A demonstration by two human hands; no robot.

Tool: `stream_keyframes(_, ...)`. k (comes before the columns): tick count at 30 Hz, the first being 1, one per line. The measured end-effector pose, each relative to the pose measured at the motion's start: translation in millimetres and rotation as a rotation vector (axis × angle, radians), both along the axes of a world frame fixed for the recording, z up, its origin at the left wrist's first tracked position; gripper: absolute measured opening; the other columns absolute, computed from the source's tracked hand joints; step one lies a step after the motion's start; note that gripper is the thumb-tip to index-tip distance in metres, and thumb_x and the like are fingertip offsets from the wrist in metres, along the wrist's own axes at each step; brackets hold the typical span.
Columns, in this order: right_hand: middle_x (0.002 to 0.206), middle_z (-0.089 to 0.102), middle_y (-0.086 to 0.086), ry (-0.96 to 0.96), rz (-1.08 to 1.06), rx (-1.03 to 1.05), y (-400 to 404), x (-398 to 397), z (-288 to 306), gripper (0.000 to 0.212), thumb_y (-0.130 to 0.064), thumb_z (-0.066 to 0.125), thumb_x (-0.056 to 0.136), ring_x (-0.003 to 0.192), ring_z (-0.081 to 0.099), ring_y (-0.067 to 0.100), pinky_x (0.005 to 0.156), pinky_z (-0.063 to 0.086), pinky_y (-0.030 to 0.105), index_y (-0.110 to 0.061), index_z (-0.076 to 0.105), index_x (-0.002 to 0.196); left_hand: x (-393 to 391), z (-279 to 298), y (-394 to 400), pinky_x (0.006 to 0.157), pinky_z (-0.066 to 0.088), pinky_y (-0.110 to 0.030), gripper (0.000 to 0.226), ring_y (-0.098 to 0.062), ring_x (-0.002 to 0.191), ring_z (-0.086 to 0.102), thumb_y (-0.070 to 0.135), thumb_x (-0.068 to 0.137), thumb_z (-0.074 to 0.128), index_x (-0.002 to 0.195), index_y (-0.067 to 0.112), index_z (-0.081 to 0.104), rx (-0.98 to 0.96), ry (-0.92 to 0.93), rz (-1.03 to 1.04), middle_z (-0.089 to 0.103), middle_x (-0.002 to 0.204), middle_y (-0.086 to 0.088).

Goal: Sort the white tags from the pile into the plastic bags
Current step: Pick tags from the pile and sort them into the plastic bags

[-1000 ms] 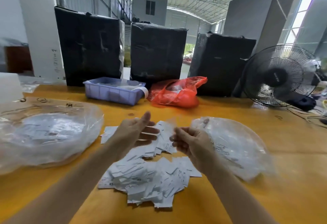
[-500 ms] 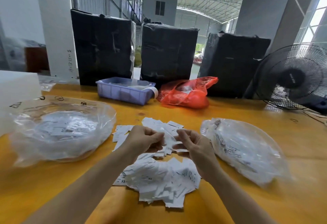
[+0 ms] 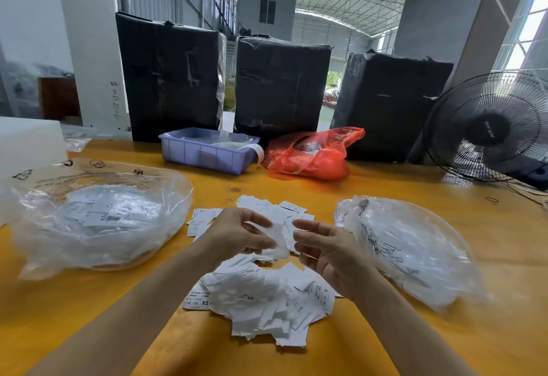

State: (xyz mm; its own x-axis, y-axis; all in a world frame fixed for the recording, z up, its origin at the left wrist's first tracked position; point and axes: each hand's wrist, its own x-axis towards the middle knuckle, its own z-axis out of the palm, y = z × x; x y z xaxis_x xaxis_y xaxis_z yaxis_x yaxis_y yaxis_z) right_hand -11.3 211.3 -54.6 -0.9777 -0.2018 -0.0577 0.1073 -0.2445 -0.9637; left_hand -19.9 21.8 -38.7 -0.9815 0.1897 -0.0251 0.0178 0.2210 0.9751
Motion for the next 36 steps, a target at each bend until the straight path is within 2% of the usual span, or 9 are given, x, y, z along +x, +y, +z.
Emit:
stream_keyframes(5,0.098,0.071,-0.004,0.186,0.162,0.299,-6,9,0,0.044,-0.036,0.077,0.063,0.092,0.067,0.013,0.081,0.05,0.034,-0.024,0.07,0.105,1,1,3,0.058,0.052,-0.021,0.028,-0.013,0.057,0.066,0.001,0.076,0.075,0.1,0.003,0.063,-0.061,0.026,-0.067,0.072,0.075,-0.015)
stream_keyframes(8,0.084,0.07,-0.002,0.231,0.139,0.297,-10,13,0,0.02,-0.027,0.078,0.065,0.08,0.064,0.013,0.072,0.045,0.03,-0.019,0.071,0.082,3,2,6,0.064,0.053,-0.029,0.021,-0.017,0.058,0.067,0.005,0.078,0.074,0.096,0.002,0.064,-0.065,0.025,-0.116,0.071,0.072,-0.017)
stream_keyframes(13,0.084,0.069,0.009,0.176,0.035,0.188,-2,7,-1,0.017,-0.014,0.077,0.066,0.079,0.06,0.022,0.071,0.046,0.03,-0.013,0.061,0.071,4,1,10,0.049,0.046,-0.015,0.01,-0.01,0.058,0.067,0.01,0.079,0.075,0.083,0.005,0.068,-0.099,0.083,-0.044,0.073,0.072,-0.008)
stream_keyframes(18,0.069,0.067,0.001,0.095,-0.082,0.038,0,0,-1,0.026,0.003,0.074,0.069,0.065,0.065,0.016,0.066,0.048,0.029,-0.011,0.059,0.085,-2,-1,6,0.058,0.047,-0.017,0.007,-0.005,0.065,0.067,0.014,0.082,0.071,0.079,0.01,0.068,-0.132,0.062,0.038,0.074,0.085,-0.007)
stream_keyframes(21,0.071,0.07,0.002,0.111,-0.138,0.013,1,-1,-1,0.032,0.006,0.073,0.071,0.065,0.067,0.015,0.063,0.05,0.026,-0.008,0.06,0.097,-1,1,4,0.071,0.048,-0.026,0.012,-0.013,0.073,0.07,0.011,0.081,0.07,0.075,0.012,0.06,-0.089,0.024,-0.023,0.075,0.089,-0.008)
stream_keyframes(25,0.072,0.072,0.004,0.24,-0.119,0.115,-2,2,-1,0.033,0.004,0.075,0.07,0.066,0.069,0.015,0.057,0.05,0.02,-0.006,0.059,0.098,2,3,4,0.084,0.048,-0.031,0.049,-0.015,0.088,0.071,0.036,0.066,0.08,0.105,0.016,0.06,-0.06,-0.032,-0.207,0.075,0.093,-0.004)
stream_keyframes(27,0.073,0.071,0.006,0.315,-0.097,0.162,-5,3,-2,0.032,0.005,0.075,0.072,0.067,0.069,0.017,0.059,0.05,0.019,-0.005,0.059,0.098,2,-1,8,0.079,0.051,-0.028,0.057,-0.015,0.082,0.071,0.042,0.06,0.078,0.108,0.016,0.063,-0.037,-0.018,-0.191,0.075,0.087,-0.003)
stream_keyframes(33,0.072,0.072,0.007,0.372,-0.128,0.277,-5,3,-3,0.023,0.0,0.073,0.077,0.064,0.069,0.016,0.058,0.05,0.018,-0.009,0.06,0.094,-1,-8,8,0.054,0.048,-0.015,0.013,-0.007,0.055,0.061,0.023,0.069,0.078,0.071,0.01,0.074,0.054,0.045,-0.017,0.072,0.068,-0.006)
stream_keyframes(36,0.076,0.071,0.012,0.429,-0.179,0.565,2,-1,-4,0.011,-0.01,0.071,0.082,0.062,0.065,0.016,0.054,0.049,0.018,-0.011,0.062,0.089,-1,-7,8,0.052,0.048,-0.013,0.014,-0.005,0.052,0.061,0.02,0.066,0.081,0.064,0.012,0.071,0.059,0.062,0.038,0.072,0.065,-0.005)
